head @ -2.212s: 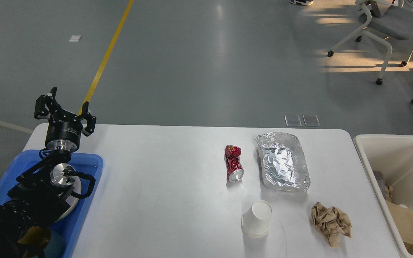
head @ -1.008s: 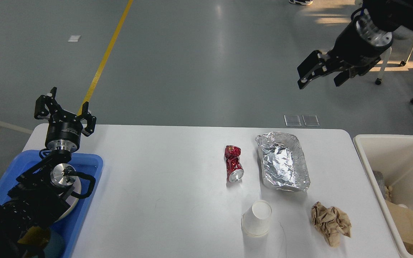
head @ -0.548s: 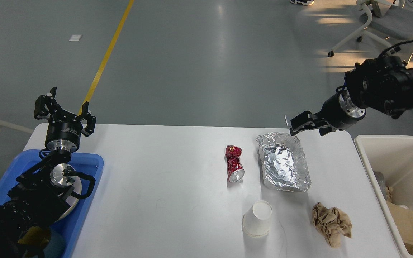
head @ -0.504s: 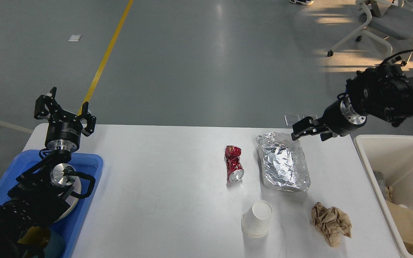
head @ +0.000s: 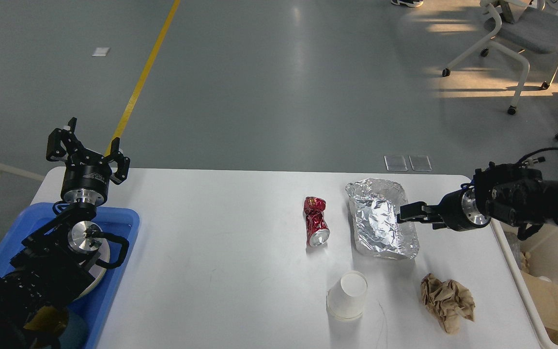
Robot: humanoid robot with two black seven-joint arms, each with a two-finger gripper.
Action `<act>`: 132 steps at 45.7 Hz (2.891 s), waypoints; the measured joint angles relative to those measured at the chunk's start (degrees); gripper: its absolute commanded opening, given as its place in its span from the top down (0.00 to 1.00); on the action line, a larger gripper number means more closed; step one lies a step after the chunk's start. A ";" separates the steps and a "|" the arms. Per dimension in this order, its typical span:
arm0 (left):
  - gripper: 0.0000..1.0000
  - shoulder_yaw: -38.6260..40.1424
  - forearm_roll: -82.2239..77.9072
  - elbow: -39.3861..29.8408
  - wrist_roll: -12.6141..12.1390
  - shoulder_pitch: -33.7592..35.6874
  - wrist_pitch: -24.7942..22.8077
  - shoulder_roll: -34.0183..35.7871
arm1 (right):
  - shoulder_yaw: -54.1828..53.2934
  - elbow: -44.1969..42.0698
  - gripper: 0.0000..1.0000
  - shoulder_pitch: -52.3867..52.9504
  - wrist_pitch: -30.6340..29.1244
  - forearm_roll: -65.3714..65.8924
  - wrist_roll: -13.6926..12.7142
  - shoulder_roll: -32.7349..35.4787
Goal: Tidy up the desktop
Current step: 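Bring the right gripper down to the foil tray's edge, then close the right gripper on the foil tray's edge, then lift the foil tray up and away from the table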
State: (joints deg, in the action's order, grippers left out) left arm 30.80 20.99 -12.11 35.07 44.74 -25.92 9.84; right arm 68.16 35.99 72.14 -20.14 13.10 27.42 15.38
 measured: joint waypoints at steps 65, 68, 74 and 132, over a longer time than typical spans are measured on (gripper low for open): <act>0.03 0.03 0.01 0.02 0.00 0.00 0.00 0.00 | -8.43 -7.70 1.00 -15.37 9.96 -5.64 0.01 -2.24; 0.04 0.03 0.02 0.01 0.00 0.00 0.00 0.00 | -8.47 -7.53 1.00 -15.38 9.75 -5.64 0.00 -2.29; 0.04 0.03 0.02 0.01 0.00 0.00 0.00 0.00 | -8.48 -7.22 1.00 -15.18 9.59 -5.64 0.01 -2.29; 0.04 -0.02 0.00 0.07 0.00 0.00 0.00 0.00 | 9.96 2.76 1.00 45.25 -34.86 4.31 0.37 11.23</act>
State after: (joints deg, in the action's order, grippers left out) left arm 30.79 20.99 -12.05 35.07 44.74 -25.92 9.84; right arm 78.12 38.75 117.39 -55.00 17.41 27.79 26.61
